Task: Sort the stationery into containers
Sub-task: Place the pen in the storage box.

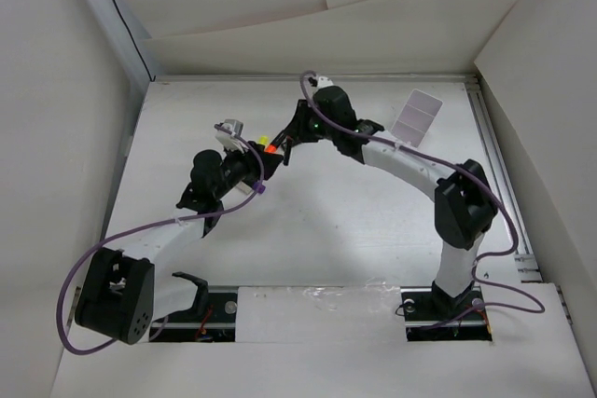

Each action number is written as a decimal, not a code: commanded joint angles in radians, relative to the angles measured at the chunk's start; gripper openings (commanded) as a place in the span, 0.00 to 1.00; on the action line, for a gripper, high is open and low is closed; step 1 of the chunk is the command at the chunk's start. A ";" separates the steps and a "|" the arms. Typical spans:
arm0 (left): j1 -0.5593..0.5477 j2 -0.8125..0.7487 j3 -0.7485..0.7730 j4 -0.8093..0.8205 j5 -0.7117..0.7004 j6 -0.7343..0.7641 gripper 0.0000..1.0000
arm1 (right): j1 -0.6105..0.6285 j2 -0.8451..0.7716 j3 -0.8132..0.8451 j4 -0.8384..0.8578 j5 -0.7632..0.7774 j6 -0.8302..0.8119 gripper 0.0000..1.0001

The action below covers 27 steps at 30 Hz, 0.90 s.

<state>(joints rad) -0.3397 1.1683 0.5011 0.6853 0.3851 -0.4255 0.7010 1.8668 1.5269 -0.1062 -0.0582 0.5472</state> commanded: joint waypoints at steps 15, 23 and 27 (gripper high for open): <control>-0.022 -0.210 -0.032 -0.013 -0.092 -0.012 0.99 | -0.538 -0.176 -0.021 0.043 0.537 0.049 0.00; -0.032 -0.121 0.079 -0.200 -0.224 -0.039 0.75 | -0.629 -0.100 0.058 0.043 0.681 0.040 0.00; -0.032 -0.121 0.090 -0.210 -0.238 -0.079 1.00 | -0.652 -0.049 0.108 0.034 0.681 0.019 0.00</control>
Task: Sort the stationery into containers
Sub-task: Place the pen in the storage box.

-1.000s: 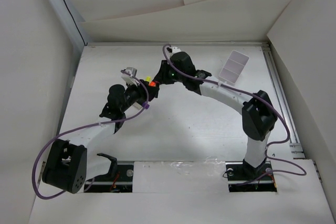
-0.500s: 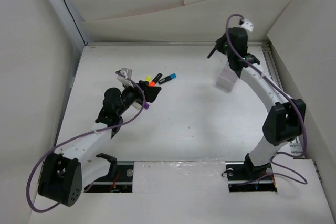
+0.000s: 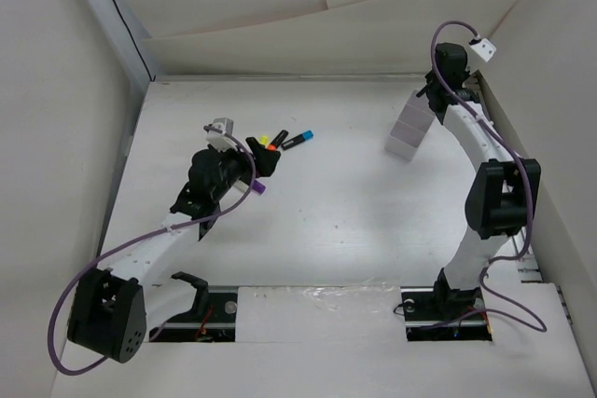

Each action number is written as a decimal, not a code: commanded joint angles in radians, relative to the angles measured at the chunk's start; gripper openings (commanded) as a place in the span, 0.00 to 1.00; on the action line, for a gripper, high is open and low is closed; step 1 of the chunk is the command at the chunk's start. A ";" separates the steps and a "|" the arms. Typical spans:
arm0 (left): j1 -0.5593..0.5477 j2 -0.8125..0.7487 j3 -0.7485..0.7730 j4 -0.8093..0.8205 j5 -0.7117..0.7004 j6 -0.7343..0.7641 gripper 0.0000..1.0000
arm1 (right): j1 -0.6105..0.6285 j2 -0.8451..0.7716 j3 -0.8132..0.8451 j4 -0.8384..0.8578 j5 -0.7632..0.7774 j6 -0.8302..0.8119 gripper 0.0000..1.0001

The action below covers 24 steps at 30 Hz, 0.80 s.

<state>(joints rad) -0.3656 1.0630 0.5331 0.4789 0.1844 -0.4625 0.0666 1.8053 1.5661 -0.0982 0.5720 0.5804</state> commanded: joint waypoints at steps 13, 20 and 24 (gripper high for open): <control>-0.006 0.040 0.133 0.010 0.146 0.044 1.00 | -0.017 0.088 0.081 0.026 0.111 -0.056 0.00; -0.006 0.028 0.110 -0.008 0.121 0.035 1.00 | -0.008 0.097 0.051 0.035 0.132 -0.056 0.01; 0.017 -0.006 0.070 0.010 0.104 -0.005 1.00 | 0.001 0.106 0.038 0.035 0.141 -0.056 0.04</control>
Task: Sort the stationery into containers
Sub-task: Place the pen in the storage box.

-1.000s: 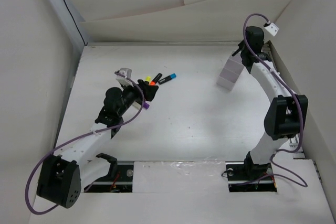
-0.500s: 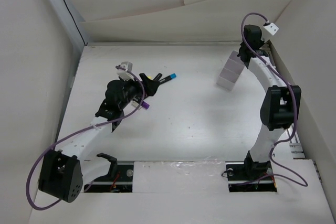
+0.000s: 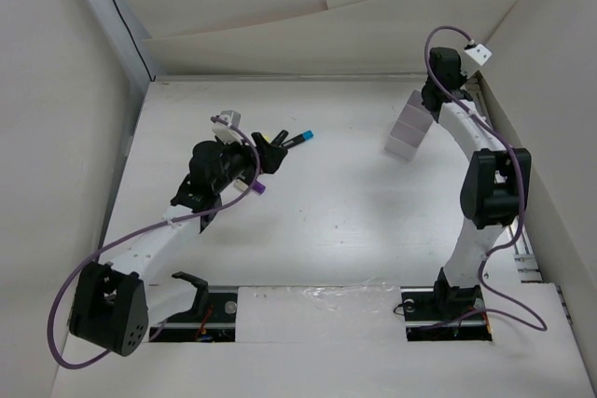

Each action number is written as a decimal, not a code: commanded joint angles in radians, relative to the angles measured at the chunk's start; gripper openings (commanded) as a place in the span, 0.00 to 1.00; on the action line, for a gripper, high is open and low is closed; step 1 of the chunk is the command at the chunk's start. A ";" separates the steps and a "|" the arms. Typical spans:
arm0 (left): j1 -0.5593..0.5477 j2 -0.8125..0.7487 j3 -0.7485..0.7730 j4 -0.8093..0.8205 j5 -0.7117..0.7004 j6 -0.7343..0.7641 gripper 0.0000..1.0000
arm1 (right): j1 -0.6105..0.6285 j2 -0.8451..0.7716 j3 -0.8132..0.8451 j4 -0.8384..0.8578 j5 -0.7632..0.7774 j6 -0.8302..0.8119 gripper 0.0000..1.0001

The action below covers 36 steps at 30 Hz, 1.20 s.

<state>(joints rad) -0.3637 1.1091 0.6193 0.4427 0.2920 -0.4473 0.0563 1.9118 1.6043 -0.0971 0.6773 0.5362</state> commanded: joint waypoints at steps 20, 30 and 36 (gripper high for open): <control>0.025 -0.029 -0.050 0.088 -0.001 -0.041 0.96 | 0.051 -0.103 -0.070 0.053 0.024 -0.012 0.70; 0.025 -0.016 -0.013 0.047 -0.024 -0.050 0.19 | 0.246 -0.201 -0.151 0.053 -0.175 0.014 0.31; 0.016 0.014 -0.004 0.037 -0.014 -0.050 0.00 | 0.408 -0.122 -0.156 0.053 -0.347 0.067 0.00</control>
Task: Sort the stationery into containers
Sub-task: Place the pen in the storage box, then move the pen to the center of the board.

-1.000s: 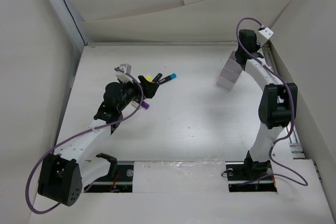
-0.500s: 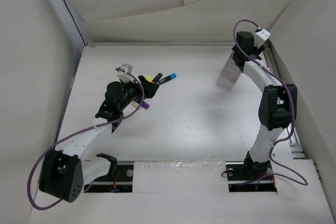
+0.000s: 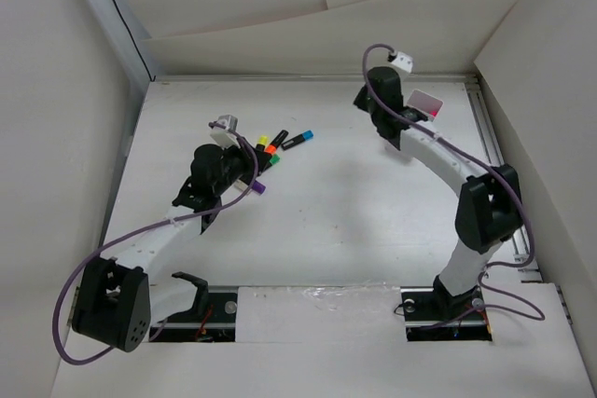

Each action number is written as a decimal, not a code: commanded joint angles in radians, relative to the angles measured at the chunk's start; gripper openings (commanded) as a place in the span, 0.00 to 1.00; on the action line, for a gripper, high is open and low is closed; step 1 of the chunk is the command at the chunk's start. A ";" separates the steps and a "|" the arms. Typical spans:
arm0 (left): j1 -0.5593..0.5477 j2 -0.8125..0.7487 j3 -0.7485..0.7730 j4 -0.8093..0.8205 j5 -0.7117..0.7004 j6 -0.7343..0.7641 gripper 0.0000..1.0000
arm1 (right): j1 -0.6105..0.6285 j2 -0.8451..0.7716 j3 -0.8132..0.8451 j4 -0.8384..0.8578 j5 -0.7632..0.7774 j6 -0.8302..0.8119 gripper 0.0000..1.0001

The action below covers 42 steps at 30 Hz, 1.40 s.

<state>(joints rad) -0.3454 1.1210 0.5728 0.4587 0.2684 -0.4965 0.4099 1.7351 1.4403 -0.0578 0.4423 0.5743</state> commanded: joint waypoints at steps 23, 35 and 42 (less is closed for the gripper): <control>-0.003 -0.036 0.021 0.052 0.054 -0.028 0.20 | 0.198 0.610 0.537 -0.352 -0.188 0.185 0.80; -0.003 -0.079 0.012 0.061 0.051 -0.028 0.20 | 0.207 0.713 0.667 -0.422 -0.140 0.213 0.63; -0.003 -0.089 0.002 0.072 0.060 -0.037 0.20 | 0.207 0.757 0.712 -0.476 -0.122 0.213 0.46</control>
<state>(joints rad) -0.3454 1.0649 0.5728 0.4751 0.3168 -0.5259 0.6044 2.4645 2.1036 -0.4805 0.2932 0.7811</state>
